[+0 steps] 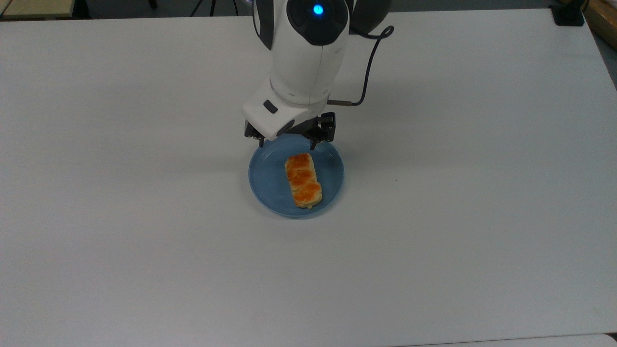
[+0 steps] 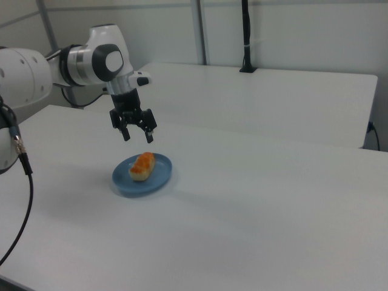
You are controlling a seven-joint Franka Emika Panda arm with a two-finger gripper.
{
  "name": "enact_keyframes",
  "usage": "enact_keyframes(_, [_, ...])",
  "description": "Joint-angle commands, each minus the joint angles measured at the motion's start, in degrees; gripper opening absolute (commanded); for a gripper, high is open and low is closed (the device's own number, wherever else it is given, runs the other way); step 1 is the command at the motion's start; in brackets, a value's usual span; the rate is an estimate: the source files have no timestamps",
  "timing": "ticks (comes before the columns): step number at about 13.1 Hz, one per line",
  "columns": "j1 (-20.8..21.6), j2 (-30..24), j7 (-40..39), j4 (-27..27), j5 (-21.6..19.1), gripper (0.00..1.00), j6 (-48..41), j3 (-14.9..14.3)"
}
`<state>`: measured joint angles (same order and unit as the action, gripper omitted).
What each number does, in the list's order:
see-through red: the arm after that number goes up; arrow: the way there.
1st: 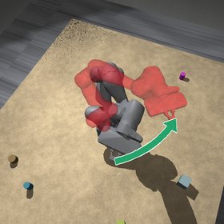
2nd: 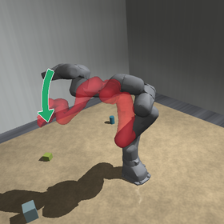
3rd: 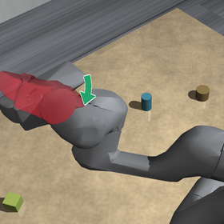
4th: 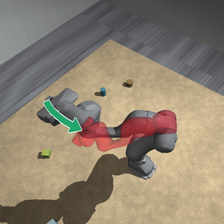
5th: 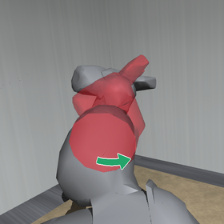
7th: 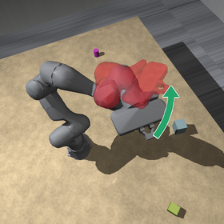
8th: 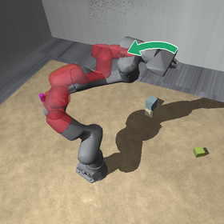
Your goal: Put the bread on a plate
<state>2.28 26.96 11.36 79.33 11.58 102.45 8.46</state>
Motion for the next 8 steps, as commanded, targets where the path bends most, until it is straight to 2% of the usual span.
enact_keyframes(1, [-1.5,-9.5,0.3,8.2,0.1,1.0,-0.1,0.1])
enact_keyframes(3, [-1.8,-13.4,0.4,11.0,0.0,1.0,-0.1,0.1])
enact_keyframes(5, [-2.5,-14.8,0.4,12.0,-0.7,1.0,-0.1,0.1])
enact_keyframes(8, [-4.4,-18.9,-1.8,12.9,-4.3,1.0,-0.3,-0.2])
